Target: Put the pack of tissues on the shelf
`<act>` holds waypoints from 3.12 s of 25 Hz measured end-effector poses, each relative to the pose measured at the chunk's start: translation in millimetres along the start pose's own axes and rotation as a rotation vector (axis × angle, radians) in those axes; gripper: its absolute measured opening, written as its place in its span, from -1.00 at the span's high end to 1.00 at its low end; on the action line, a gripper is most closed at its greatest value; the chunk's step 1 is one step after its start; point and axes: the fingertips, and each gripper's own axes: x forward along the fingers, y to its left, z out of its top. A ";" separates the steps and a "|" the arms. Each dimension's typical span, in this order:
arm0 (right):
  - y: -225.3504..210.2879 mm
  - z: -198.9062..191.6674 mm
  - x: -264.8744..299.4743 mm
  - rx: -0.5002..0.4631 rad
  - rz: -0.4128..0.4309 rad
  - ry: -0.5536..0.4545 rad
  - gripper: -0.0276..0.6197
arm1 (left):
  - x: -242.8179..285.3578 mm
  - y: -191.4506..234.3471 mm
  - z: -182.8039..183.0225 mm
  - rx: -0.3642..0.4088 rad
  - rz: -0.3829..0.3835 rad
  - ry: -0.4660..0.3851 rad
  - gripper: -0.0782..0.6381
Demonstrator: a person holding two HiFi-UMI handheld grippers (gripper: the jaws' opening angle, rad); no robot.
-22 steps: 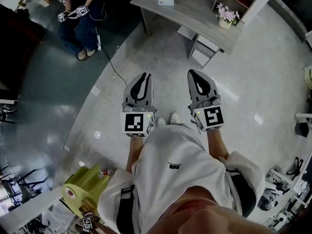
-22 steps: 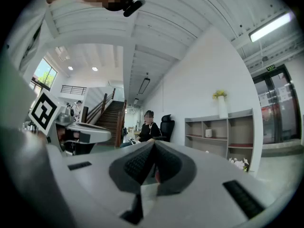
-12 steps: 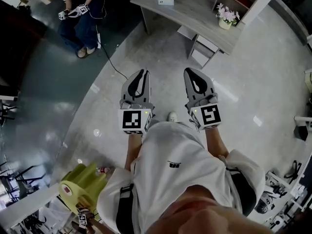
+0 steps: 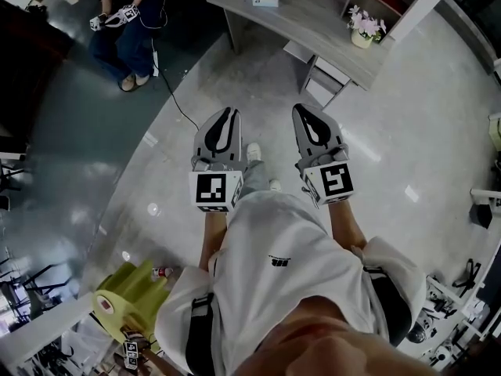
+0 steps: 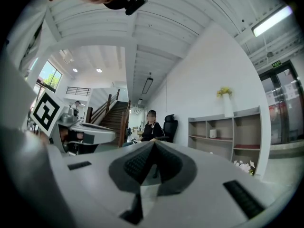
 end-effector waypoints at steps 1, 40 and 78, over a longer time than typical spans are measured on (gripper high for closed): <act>-2.2 -2.2 3.5 0.002 -0.001 0.004 0.84 | 3.9 1.4 -1.4 -0.003 -0.003 0.000 0.70; -77.6 -28.1 241.0 -0.015 -0.087 0.088 0.83 | 207.5 161.2 -28.3 -0.051 -0.129 0.053 0.70; -195.0 -88.1 409.0 0.008 -0.065 0.175 0.83 | 413.3 217.9 -73.8 -0.048 -0.214 0.118 0.70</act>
